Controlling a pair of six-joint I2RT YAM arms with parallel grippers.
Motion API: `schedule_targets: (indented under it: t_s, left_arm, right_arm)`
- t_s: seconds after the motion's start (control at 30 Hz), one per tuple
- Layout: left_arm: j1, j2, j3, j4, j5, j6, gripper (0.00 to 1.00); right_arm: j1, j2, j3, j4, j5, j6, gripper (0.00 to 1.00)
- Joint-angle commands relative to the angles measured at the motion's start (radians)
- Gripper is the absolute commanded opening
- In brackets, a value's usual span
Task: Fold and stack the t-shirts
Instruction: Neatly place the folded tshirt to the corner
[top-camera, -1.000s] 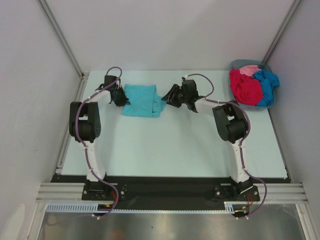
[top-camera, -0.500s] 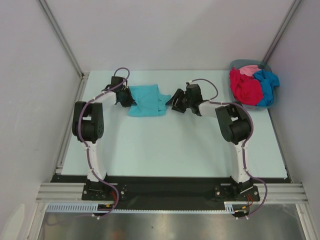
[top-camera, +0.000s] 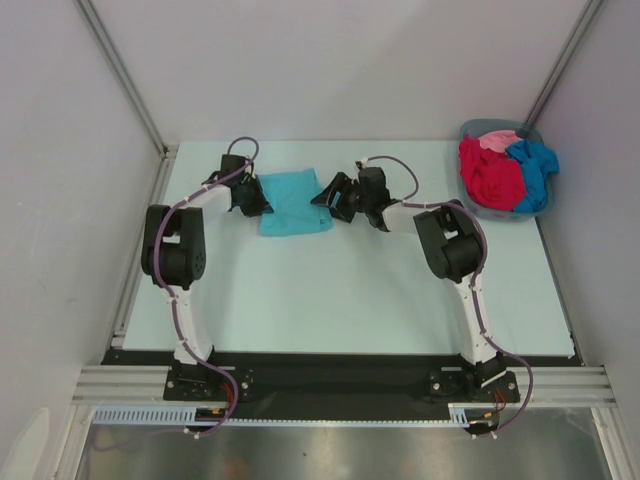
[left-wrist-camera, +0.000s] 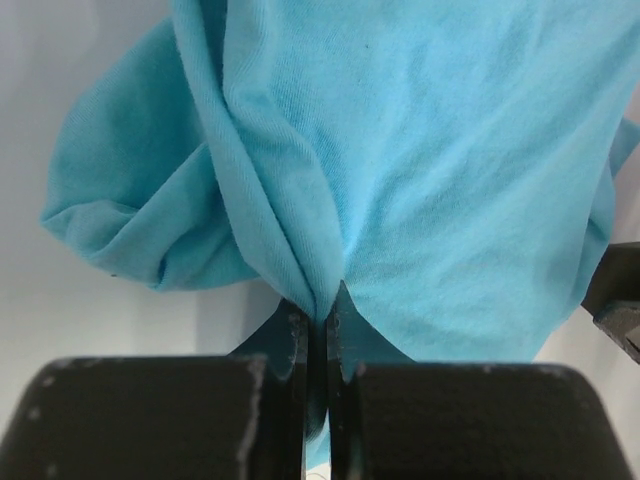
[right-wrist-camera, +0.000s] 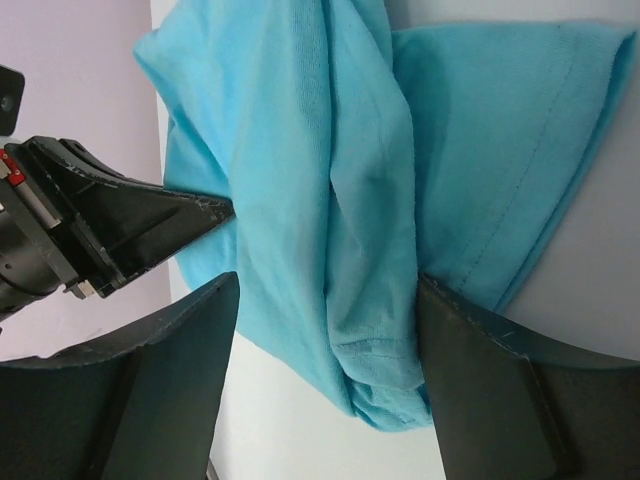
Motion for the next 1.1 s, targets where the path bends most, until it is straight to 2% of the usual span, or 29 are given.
schedule_targets:
  t_s: [0.0,0.27,0.53,0.87,1.07]
  left_arm:
    - [-0.007,-0.077,-0.017,0.014,0.028,0.028,0.0]
    - [-0.013,-0.059,-0.008,0.032,0.051,0.012,0.0]
    - [-0.013,-0.067,-0.019,0.034,0.048,0.015,0.0]
    - [-0.013,-0.082,-0.03,0.041,0.059,0.011,0.0]
    - [-0.013,-0.096,-0.033,0.04,0.059,0.012,0.0]
  right_arm:
    - [0.007,0.01,0.031,0.006,-0.013,-0.012,0.75]
    - [-0.065,-0.133,-0.028,-0.132,0.039,-0.119,0.75]
    - [-0.086,-0.167,-0.043,-0.195,0.06,-0.162,0.75]
    - [-0.082,-0.105,-0.12,-0.102,0.034,-0.107,0.75]
    - [-0.04,-0.024,-0.056,-0.05,0.011,-0.07,0.76]
